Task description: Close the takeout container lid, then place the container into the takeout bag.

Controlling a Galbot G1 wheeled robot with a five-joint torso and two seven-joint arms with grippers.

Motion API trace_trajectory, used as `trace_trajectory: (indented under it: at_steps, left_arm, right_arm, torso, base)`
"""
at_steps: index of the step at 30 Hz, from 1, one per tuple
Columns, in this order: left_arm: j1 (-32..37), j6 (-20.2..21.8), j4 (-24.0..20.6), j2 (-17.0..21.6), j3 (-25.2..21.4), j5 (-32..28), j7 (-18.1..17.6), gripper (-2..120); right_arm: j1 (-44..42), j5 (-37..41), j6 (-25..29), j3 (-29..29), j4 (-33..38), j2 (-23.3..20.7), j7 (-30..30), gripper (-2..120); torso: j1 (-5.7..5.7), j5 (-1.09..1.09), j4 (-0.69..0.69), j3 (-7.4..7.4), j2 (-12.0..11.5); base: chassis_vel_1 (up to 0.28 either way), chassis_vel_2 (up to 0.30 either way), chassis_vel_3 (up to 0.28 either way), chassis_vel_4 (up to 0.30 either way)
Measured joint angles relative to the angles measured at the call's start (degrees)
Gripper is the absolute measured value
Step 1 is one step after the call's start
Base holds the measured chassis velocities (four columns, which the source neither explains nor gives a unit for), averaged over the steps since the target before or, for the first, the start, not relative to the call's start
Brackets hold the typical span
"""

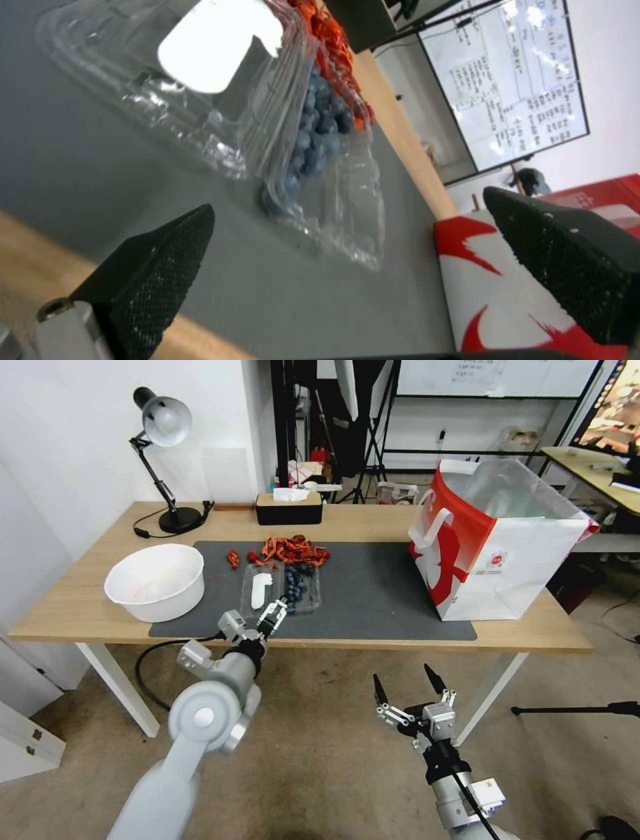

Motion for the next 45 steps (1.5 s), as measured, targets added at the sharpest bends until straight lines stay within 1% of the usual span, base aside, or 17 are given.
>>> trace_trajectory:
  at_steps: [13, 23, 33, 45]
  left_arm:
    - [-3.4, -0.5, 3.4, -0.4, 1.3, 0.6, -1.2, 100]
    - [-4.3, -0.6, 4.6, -0.6, 1.7, 0.6, -1.9, 100]
    - [-6.1, -0.6, 6.6, -0.9, 1.9, 0.4, -3.2, 100]
    - [-6.7, -1.8, 7.6, -1.2, 1.7, 0.2, -3.2, 100]
  right_arm:
    - [-0.6, -0.6, 0.6, 0.3, -0.2, 0.9, 0.1, 100]
    - [-0.5, -0.6, 0.6, 0.3, -0.4, 1.0, 0.3, 100]
    - [-0.4, -0.6, 0.6, 0.4, -0.6, 1.2, 0.4, 100]
    - [-0.5, -1.1, 0.7, 0.0, -1.3, 1.5, 0.4, 100]
  torso:
    - [0.00, 0.00, 0.01, -0.01, 0.0]
    - [-0.01, 0.00, 0.01, -0.01, 0.0]
    - [-0.01, 0.00, 0.00, -0.01, 0.0]
    - [-0.01, 0.00, 0.01, -0.01, 0.0]
  base:
    - [0.000, 0.000, 0.000, 0.000]
    - [0.000, 0.000, 0.000, 0.000]
    - [0.000, 0.000, 0.000, 0.000]
    - [0.000, 0.000, 0.000, 0.000]
